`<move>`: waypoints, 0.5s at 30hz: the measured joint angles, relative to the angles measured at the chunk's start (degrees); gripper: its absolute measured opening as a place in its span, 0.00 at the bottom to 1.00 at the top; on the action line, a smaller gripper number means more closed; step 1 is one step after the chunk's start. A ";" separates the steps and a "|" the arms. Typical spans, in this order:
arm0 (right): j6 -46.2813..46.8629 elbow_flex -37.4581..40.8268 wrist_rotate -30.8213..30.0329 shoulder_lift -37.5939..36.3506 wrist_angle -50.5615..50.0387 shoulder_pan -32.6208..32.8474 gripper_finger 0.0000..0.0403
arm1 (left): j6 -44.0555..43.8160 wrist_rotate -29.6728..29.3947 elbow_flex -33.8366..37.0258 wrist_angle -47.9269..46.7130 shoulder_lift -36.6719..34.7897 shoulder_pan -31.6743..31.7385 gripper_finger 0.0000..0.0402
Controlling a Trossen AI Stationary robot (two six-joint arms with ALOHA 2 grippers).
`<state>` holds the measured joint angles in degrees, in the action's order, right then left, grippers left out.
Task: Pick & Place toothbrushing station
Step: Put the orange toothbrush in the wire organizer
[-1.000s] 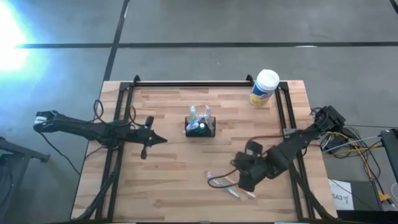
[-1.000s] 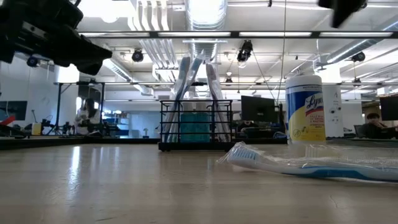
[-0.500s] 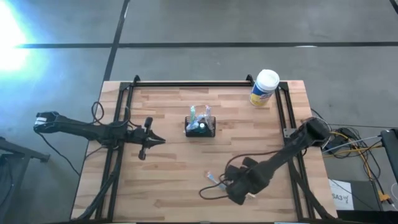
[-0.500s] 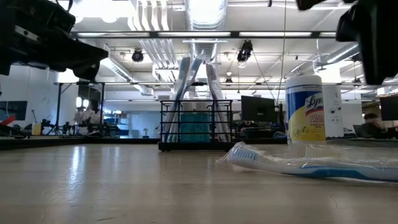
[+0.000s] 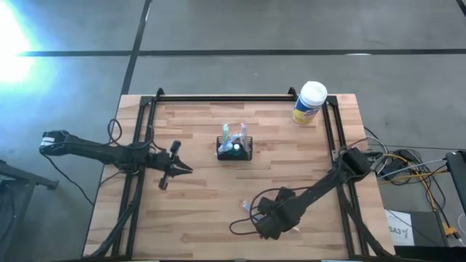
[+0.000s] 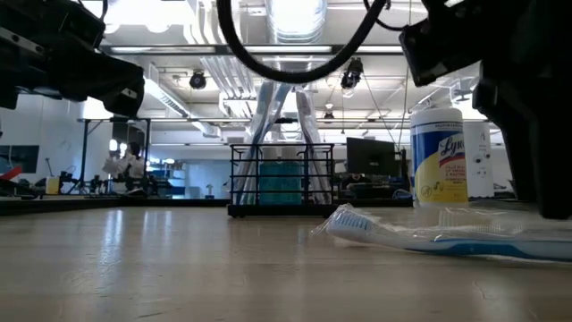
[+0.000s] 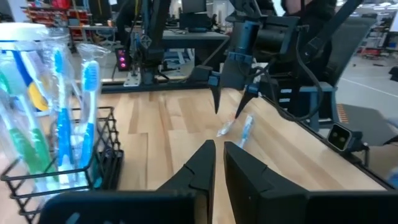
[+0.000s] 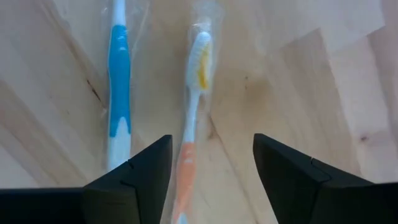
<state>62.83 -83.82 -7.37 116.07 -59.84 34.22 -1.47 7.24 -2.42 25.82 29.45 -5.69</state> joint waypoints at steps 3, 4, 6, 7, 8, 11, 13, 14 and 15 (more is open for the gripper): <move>-1.15 0.22 0.39 0.36 0.41 0.00 0.55 | -0.20 1.33 0.00 -0.35 0.05 0.00 0.10; -1.37 0.27 0.57 0.38 0.27 0.00 0.55 | -0.53 1.61 0.00 -0.29 0.03 0.00 0.10; -1.73 0.63 0.62 0.38 0.44 -0.11 0.55 | -0.90 2.29 0.00 -0.25 -0.04 -0.01 0.10; -1.81 0.92 0.62 0.46 0.41 -0.11 0.55 | -0.96 2.32 0.00 -0.20 -0.04 -0.02 0.10; -1.95 1.28 0.58 0.49 0.42 -0.19 0.55 | -0.96 2.32 0.00 -0.18 -0.06 -0.02 0.10; -2.28 2.94 0.55 0.49 2.34 -0.33 0.54 | -1.56 2.34 -0.02 -0.14 -0.06 -0.02 0.10; -2.89 4.42 0.93 0.48 4.34 -0.38 0.52 | -1.85 2.34 -0.04 -0.13 -0.06 -0.02 0.10; -3.51 5.16 1.41 0.33 5.69 -0.48 0.51 | -1.88 2.34 -0.04 -0.13 -0.06 -0.02 0.10; -4.00 5.80 1.60 0.21 6.54 -0.62 0.50 | -1.88 2.34 -0.05 -0.10 -0.07 -0.02 0.10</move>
<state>58.83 -78.03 -5.77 116.28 -53.30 33.60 -3.35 9.58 -2.47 25.72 29.38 -5.72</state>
